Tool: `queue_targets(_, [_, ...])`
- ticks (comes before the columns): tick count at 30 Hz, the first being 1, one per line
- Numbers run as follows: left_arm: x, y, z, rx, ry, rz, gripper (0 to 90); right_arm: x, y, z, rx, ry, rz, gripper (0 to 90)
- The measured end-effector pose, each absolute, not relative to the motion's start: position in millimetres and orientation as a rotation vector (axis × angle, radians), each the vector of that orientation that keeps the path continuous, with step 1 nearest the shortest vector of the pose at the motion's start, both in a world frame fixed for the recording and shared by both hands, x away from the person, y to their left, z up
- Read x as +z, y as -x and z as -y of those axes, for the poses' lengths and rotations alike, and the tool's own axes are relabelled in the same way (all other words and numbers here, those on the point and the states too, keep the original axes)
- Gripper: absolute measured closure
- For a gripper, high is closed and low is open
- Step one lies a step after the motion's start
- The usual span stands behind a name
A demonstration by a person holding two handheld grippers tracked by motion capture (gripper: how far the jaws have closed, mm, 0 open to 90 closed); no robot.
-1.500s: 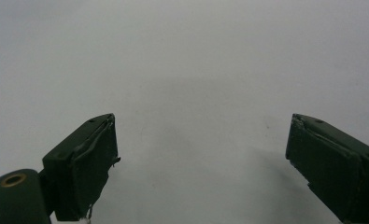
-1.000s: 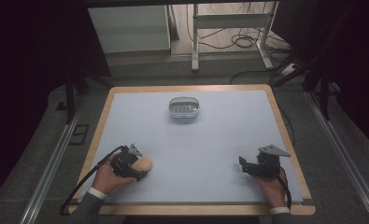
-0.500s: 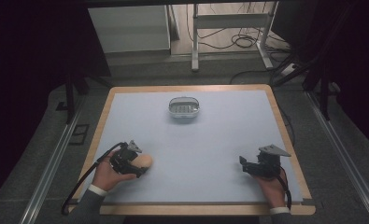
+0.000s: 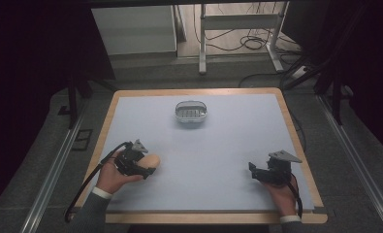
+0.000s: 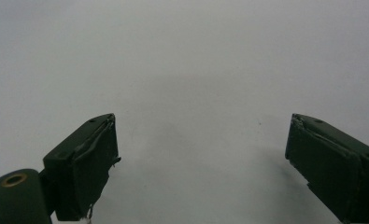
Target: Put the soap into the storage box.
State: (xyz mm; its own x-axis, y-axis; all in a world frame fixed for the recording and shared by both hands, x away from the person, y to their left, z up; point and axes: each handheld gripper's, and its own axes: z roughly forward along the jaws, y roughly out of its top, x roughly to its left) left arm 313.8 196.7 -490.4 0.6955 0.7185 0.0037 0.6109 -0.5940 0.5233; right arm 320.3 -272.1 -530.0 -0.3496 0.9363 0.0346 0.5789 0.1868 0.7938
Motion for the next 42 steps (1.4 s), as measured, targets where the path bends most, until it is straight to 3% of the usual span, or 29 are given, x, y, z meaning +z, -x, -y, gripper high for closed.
queue_targets(42, [-476,-328,-184,0.326,-2.395,-0.995,31.8,-530,-320,271,1.016,-1.413,-1.998,9.6])
